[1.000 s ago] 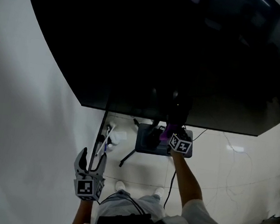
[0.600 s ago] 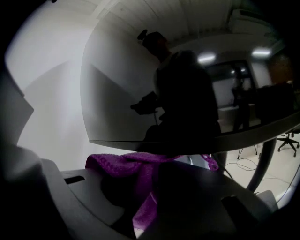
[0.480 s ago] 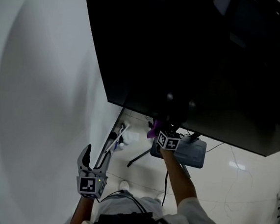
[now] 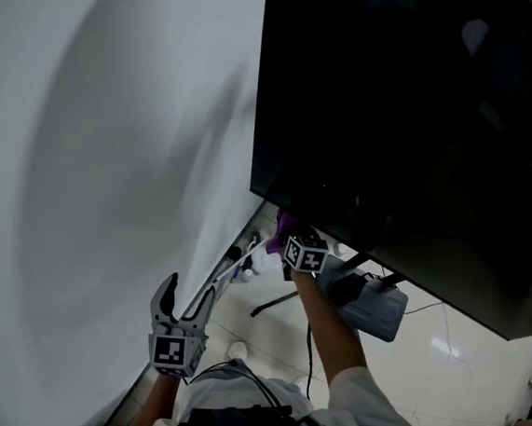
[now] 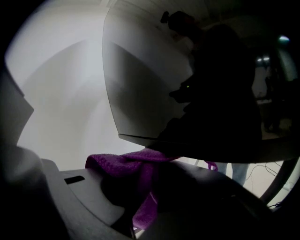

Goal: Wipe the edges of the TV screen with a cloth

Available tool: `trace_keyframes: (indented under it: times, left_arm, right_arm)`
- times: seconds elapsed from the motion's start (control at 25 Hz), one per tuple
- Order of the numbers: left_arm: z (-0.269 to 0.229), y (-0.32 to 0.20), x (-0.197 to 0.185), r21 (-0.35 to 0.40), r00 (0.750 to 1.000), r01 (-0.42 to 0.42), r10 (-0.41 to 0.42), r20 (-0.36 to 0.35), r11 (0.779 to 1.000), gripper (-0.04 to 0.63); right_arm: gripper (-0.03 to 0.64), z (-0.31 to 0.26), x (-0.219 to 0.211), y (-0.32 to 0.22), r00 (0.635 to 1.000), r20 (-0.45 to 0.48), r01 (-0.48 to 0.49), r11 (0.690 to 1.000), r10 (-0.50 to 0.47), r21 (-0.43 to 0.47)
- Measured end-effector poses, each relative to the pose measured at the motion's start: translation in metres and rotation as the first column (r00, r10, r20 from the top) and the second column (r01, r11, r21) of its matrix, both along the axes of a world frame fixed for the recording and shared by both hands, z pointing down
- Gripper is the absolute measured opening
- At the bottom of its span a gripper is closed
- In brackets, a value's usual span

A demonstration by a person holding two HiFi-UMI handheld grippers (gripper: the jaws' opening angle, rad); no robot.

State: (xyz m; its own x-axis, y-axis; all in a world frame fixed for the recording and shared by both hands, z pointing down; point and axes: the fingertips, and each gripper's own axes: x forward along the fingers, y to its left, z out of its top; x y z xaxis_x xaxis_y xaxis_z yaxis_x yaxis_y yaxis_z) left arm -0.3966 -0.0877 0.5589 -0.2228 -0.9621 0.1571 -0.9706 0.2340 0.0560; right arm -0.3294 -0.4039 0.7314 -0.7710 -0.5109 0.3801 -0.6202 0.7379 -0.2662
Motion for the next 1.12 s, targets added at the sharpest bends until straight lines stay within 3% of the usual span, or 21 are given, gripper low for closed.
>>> trace_keyframes:
  times: [0.24,0.4,0.52,0.64,0.84,1.12]
  left_arm:
    - [0.001,0.027,-0.023,0.000,0.998,0.066,-0.066,-0.006,0.998,0.322]
    - [0.011,0.046,-0.035,-0.007,0.995,0.103,-0.103,-0.006,0.995,0.322]
    - [0.010,0.055,-0.043,-0.007,0.992,0.126,-0.126,-0.026,0.992,0.322]
    - [0.020,0.068,-0.054,-0.015,0.989,0.145,-0.145,0.001,0.989,0.322]
    - [0.019,0.070,-0.058,-0.018,0.984,0.168,-0.169,-0.047,0.986,0.322]
    - [0.032,0.070,-0.067,0.018,0.987,0.161,-0.161,0.003,0.987,0.322]
  right_arm:
    - [0.081,-0.005,-0.078,0.023,0.996,-0.009,0.088,0.996,-0.088,0.005]
    - [0.081,-0.005,-0.115,0.027,0.996,-0.040,0.084,0.996,-0.085,-0.016]
    - [0.081,-0.004,-0.130,0.026,0.998,-0.056,0.041,0.998,-0.043,-0.044]
    - [0.081,-0.009,-0.145,0.029,1.000,-0.029,0.010,0.998,-0.011,-0.061]
    - [0.081,-0.042,-0.170,0.030,1.000,0.011,0.021,0.999,-0.021,0.033]
    - [0.081,-0.101,-0.179,0.024,0.995,0.094,-0.046,0.996,0.039,0.074]
